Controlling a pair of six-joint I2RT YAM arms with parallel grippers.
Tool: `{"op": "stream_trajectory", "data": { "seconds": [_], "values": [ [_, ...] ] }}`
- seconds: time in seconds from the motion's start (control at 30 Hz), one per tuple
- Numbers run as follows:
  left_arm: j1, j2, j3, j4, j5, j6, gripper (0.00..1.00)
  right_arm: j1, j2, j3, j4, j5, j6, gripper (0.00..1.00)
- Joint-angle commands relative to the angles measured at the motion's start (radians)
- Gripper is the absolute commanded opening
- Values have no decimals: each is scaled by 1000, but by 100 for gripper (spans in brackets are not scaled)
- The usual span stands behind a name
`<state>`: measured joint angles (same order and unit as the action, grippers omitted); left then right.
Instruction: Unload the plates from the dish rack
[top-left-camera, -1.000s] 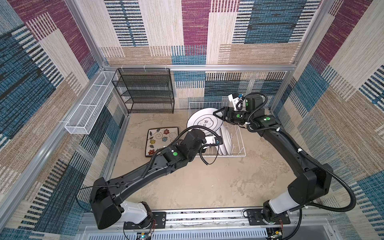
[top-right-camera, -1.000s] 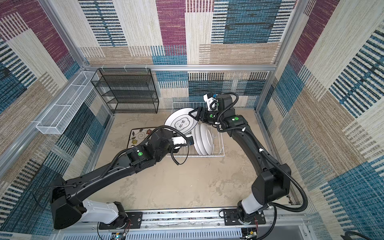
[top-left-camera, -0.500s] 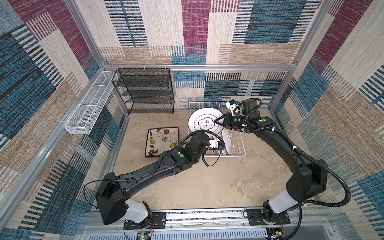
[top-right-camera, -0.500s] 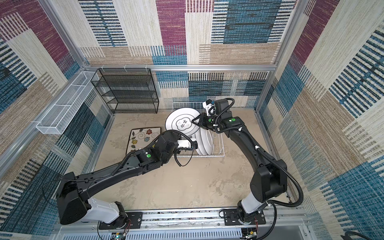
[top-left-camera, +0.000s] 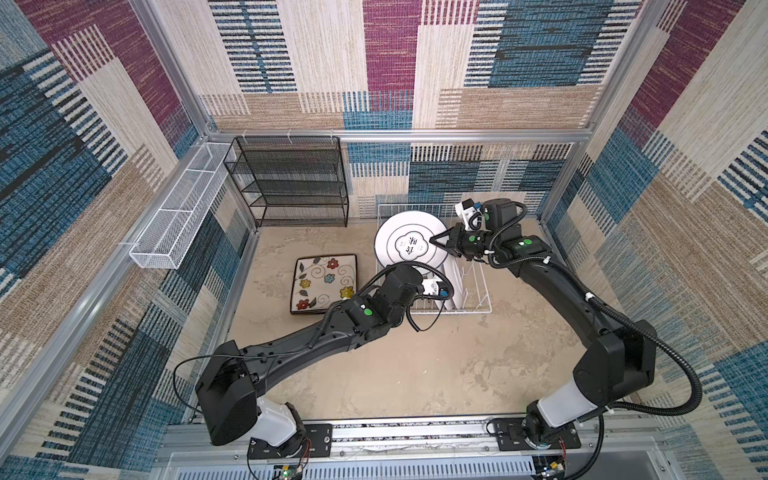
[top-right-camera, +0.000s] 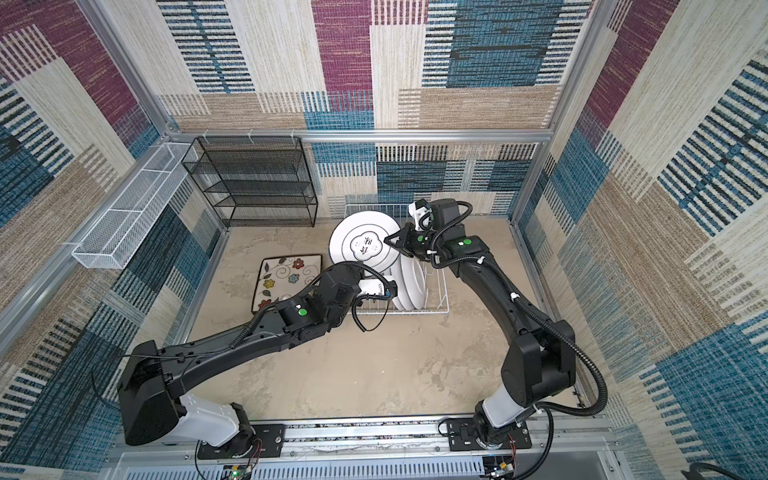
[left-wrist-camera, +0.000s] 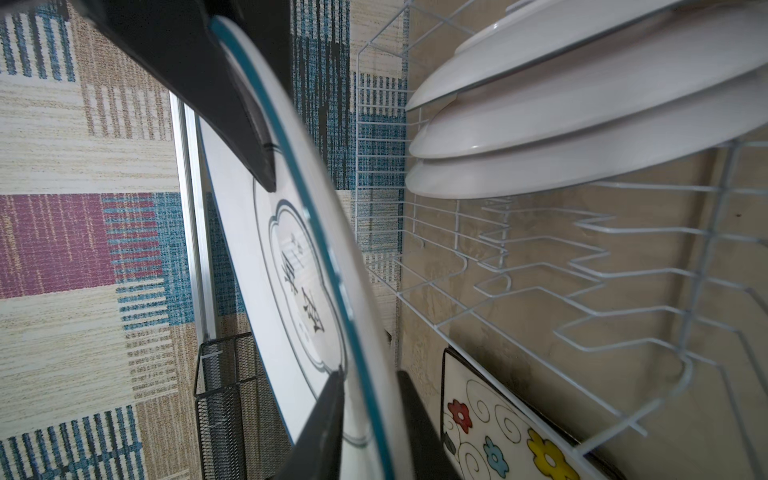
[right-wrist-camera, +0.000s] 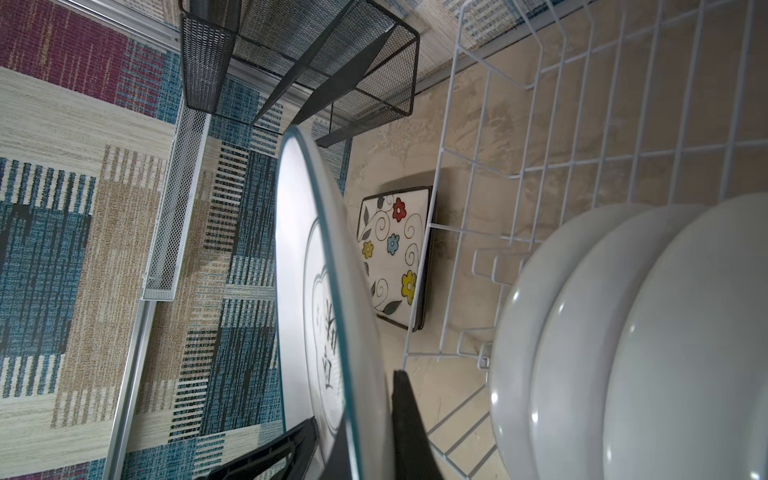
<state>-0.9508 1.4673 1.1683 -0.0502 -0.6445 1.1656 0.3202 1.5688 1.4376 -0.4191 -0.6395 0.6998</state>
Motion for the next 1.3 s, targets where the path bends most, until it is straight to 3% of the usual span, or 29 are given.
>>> {"op": "stream_trajectory", "data": {
  "seconds": [0.0, 0.13, 0.43, 0.53, 0.6, 0.8, 1.03, 1.27],
  "values": [
    [3, -25, 50, -23, 3, -178, 67, -11, -24, -11, 87, -38, -11, 0],
    [3, -85, 92, -147, 102, -375, 78, -45, -9, 32, 86, -25, -17, 0],
    [56, -271, 85, -187, 370, -777, 86, -77, -13, 42, 142, -6, 1, 0],
    [182, -301, 117, -210, 493, -1070, 87, -77, -26, 20, 176, -22, 1, 0],
    [308, -312, 120, -207, 644, -1293, 87, -77, -31, 17, 176, -33, -5, 0],
    [519, -293, 59, -51, 918, -1711, 87, -77, -48, 4, 181, -47, -12, 0],
    [614, -164, 55, 45, 1108, -1972, 88, -76, -54, -3, 191, -89, -20, 0],
    [619, -20, 103, 94, 1275, -2050, 86, -76, -39, -4, 195, -164, -33, 0]
  ]
}}
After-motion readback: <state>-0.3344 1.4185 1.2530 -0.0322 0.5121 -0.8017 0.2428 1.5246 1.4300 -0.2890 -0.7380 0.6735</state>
